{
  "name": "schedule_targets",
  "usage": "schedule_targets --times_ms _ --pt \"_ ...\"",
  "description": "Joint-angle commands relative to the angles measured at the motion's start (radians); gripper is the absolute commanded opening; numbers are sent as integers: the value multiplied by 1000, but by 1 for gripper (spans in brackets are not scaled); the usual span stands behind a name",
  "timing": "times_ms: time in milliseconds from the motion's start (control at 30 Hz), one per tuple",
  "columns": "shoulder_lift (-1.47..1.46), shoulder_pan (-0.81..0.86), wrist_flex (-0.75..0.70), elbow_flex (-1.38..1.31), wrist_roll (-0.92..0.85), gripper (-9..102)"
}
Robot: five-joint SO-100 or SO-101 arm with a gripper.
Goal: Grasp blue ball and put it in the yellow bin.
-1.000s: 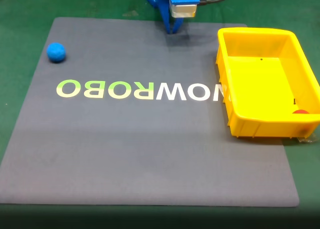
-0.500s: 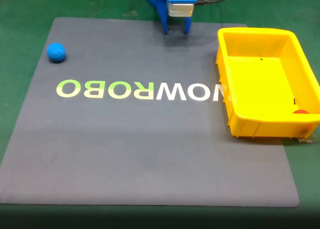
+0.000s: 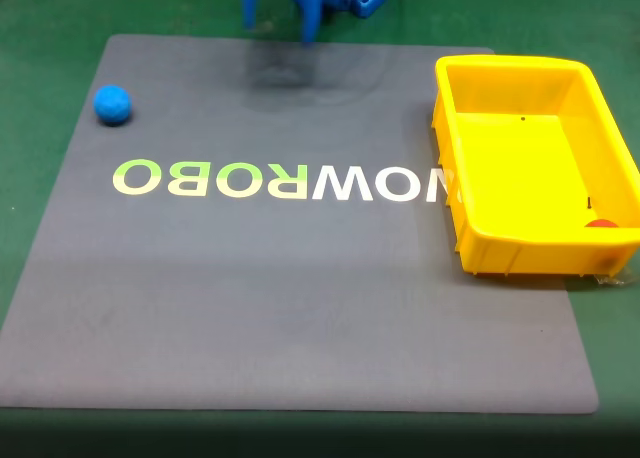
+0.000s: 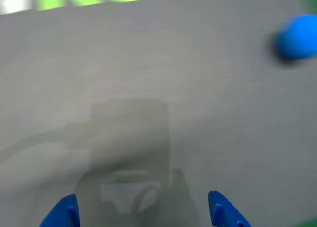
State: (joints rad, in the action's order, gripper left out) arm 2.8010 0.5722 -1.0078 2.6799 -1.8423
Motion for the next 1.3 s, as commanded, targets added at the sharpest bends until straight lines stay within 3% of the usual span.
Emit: schedule_targets --times_ms 0,267,1267 --pt "-123 164 169 -78 -64 31" --pt "-474 336 337 -233 -80 31" --pt "-1261 281 448 -845 -41 35"
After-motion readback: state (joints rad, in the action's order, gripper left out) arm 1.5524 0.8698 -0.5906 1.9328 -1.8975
